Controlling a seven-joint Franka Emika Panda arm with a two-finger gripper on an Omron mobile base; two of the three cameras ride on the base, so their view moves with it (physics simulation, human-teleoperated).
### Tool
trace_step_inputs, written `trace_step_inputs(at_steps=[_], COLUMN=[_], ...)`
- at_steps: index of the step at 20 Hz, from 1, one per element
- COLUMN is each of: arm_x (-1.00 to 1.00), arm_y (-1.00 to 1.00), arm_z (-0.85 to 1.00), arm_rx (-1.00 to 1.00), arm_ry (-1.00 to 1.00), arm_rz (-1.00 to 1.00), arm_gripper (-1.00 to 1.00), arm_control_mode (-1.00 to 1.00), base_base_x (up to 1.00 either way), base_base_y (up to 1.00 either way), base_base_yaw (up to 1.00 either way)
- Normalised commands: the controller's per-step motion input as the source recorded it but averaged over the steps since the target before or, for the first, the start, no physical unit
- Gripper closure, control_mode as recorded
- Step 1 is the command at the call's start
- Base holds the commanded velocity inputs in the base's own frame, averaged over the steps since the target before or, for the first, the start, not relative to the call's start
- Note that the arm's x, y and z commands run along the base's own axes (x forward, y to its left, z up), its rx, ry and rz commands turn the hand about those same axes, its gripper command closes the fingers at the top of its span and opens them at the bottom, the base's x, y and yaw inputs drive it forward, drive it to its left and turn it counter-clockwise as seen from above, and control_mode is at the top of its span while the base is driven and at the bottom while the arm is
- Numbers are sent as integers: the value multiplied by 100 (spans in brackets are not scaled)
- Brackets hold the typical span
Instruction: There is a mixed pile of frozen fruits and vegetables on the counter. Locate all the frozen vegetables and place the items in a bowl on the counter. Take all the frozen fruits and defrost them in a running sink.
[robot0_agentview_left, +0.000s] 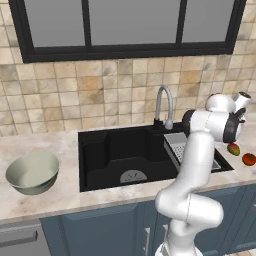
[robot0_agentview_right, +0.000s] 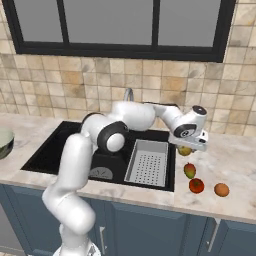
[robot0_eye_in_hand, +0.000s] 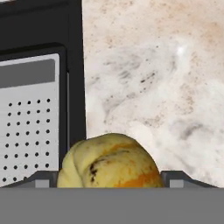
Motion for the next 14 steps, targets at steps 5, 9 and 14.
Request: trace_step_inputs(at_steps=[5, 9, 14], arm_x=[-63, -58, -57], arm_y=[85, 60, 71], arm_z=[42, 85, 50], arm_rx=[-6, -6, -1], arm_ry=[-16, -18, -8], arm_rz=[5, 1, 0], arm_gripper=[100, 100, 100], arm_control_mode=[-100, -100, -100], base_base_x=[0, 0, 0], base_base_y=[0, 0, 0], base_base_yaw=[0, 0, 0])
